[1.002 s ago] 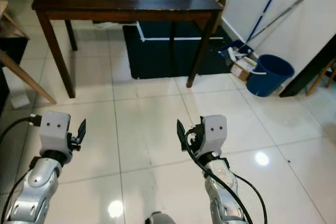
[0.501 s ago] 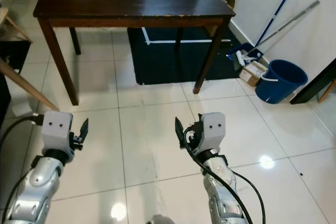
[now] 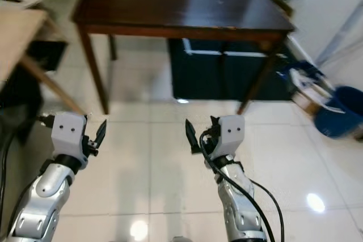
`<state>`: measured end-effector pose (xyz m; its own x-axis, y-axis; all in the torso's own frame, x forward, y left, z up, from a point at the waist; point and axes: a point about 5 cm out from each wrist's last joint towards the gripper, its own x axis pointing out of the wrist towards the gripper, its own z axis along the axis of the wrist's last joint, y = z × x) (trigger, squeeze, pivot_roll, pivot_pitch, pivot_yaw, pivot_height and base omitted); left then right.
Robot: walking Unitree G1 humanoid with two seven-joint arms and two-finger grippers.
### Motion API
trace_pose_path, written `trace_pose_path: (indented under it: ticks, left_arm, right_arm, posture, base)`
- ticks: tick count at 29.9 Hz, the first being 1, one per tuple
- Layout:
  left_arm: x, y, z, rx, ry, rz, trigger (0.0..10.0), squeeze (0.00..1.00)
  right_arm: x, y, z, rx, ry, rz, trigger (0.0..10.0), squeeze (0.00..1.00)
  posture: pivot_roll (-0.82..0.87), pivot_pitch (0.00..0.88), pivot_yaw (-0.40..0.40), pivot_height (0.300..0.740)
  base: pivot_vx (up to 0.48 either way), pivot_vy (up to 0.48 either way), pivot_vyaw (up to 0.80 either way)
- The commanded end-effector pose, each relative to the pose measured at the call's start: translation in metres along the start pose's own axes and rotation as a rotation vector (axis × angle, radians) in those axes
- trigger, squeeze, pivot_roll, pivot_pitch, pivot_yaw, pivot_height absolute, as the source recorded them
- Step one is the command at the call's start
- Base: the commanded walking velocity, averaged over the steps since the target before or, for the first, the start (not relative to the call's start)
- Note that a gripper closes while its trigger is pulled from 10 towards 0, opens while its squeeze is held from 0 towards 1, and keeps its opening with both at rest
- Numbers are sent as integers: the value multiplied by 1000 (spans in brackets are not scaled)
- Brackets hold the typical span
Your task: Setting the table
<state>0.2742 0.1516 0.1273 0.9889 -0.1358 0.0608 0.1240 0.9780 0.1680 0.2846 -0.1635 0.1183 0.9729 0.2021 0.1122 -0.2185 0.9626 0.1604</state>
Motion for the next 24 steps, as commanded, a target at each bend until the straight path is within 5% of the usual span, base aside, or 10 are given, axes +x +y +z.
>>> trace_pose_path:
  ticks: [1, 7, 16, 24]
  left_arm:
    - [-1, -6, 0, 1, 8, -27, 10000, 0]
    - [-1, -8, 3, 10, 1, -39, 10000, 0]
    - [2, -9, 7, 16, 10, -33, 10000, 0]
    - [12, 1, 33, 5, -69, 14, 10000, 0]
  right_arm:
    - [-4, -7, 1, 28, 2, -37, 10000, 0]
    - [0, -12, 8, 111, -29, -68, 10000, 0]
    - [4, -14, 16, 177, -62, -69, 10000, 165]
    - [4, -13, 17, 183, -62, -59, 10000, 329]
  posture:
    - [-136, 20, -5, 740]
    - [-132, 15, 1, 740]
    - [-128, 9, 0, 740]
    - [-128, 6, 4, 740]
  base:
    - [0, 0, 781]
    - [0, 0, 780]
    - [0, 0, 764]
    - [0, 0, 759]
